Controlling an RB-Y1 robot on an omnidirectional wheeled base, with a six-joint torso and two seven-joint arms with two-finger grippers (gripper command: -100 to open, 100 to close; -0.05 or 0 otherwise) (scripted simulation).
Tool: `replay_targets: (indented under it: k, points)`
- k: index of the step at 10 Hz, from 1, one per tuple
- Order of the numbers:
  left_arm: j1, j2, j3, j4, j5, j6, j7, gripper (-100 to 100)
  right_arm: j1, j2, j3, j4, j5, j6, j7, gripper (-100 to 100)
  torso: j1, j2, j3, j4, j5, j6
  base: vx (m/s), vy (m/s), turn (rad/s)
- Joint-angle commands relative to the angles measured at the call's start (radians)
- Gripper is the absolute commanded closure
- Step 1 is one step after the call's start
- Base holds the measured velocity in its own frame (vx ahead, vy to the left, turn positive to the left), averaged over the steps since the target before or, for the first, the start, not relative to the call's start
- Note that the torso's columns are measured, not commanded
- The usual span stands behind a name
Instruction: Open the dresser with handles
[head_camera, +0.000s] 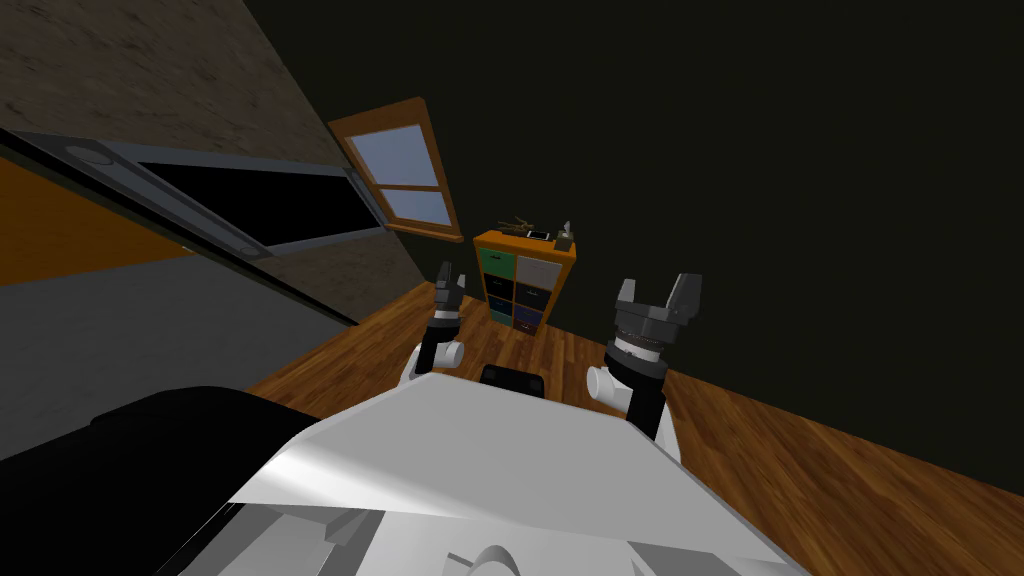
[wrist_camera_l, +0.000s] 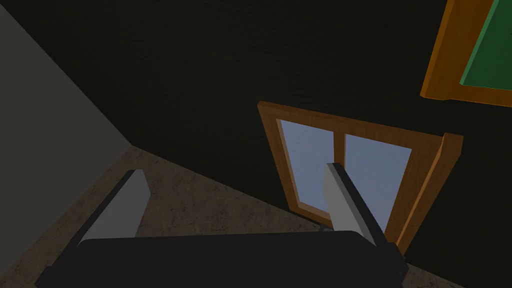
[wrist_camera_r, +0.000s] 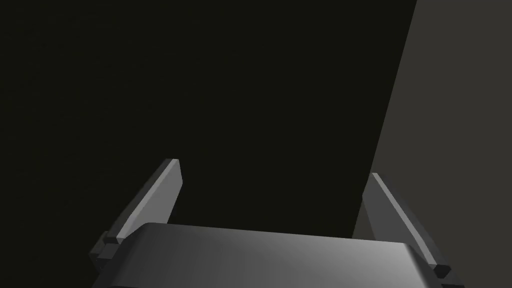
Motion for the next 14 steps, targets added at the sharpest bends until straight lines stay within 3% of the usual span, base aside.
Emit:
replay_targets:
  k: [1,9,10,11,12,14]
  points:
    - [0.000,0.000,0.000,0.000,0.000,0.000,0.000,0,0.000,0.000,0.000,0.000,0.000,0.000,0.000,0,0.000,0.040,-0.082,0.041,0.000,0.000,0.000,0.000,0.000]
    - [0.000,0.000,0.000,0.000,0.000,0.000,0.000,0,0.000,0.000,0.000,0.000,0.000,0.000,0.000,0,0.000,0.618,-1.234,0.617,0.000,0.000,0.000,0.000,0.000]
    - [-0.001,0.050,-0.001,-0.005,0.002,0.010,0.001,-100,0.000,0.000,0.000,0.000,0.000,0.000,0.000,0,0.000,0.691,-1.382,0.691,0.000,0.000,0.022,-0.020,-0.005]
    - [-0.002,0.078,-0.001,-0.009,0.004,0.020,0.002,-100,0.000,0.000,0.000,0.000,0.000,0.000,0.000,0,-0.001,0.724,-1.451,0.724,0.000,0.000,0.038,-0.035,-0.004]
    - [-0.002,0.087,-0.001,-0.009,0.004,0.020,0.002,-100,0.000,0.000,0.000,0.000,0.000,0.000,0.000,0,-0.001,0.733,-1.471,0.734,0.000,0.000,0.029,-0.025,0.000]
    - [-0.005,0.145,-0.002,-0.021,0.009,0.047,0.005,-100,0.000,0.000,0.000,0.000,0.000,0.000,0.000,0,0.000,0.738,-1.476,0.738,0.000,0.000,0.039,-0.042,-0.006]
